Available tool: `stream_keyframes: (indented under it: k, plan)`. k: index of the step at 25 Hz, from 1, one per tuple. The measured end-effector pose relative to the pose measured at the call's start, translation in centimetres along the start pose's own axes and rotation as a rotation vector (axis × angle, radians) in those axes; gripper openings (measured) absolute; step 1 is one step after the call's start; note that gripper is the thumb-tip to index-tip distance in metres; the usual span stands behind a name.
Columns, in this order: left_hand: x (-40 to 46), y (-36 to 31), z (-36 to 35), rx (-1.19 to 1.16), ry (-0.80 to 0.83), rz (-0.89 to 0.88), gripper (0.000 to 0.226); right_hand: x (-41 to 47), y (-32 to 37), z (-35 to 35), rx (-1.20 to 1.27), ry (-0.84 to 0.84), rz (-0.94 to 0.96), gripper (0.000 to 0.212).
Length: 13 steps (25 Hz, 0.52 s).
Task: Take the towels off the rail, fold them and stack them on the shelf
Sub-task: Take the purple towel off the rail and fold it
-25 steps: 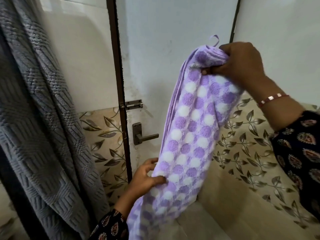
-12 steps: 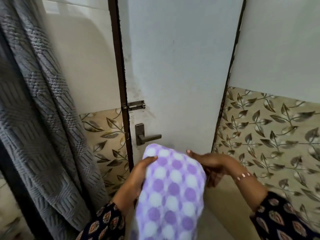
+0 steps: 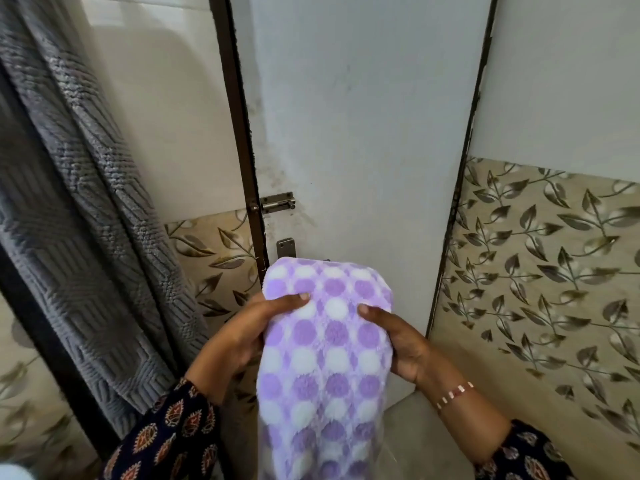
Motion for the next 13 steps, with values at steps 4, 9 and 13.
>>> stream_keyframes:
  k: [4, 9, 13]
  plan:
    - [-0.2, -0.8, 1.5, 0.139, -0.132, -0.054, 0.048, 0.4, 2.3, -1.1, -0.086, -0.091, 0.137, 0.056]
    - [0.6, 1.9, 3.9, 0.282, -0.426, -0.048, 0.036, 1.2, 3.8, -1.8, -0.129, -0.261, 0.264, 0.042]
    - [0.6, 8.5, 5.4, 0.172, -0.419, 0.305, 0.069, 1.2, 6.2, -2.6, -0.178, -0.315, 0.434, 0.041]
Point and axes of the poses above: each hand's wrist, its own x-axis towards the middle knuckle, its own z-axis out of the back of the hand, y = z × x, the point moved 4 cm from there along x, towards the middle knuckle, and after that the axes turned 13 degrees about -y, right-handed, at the moved point
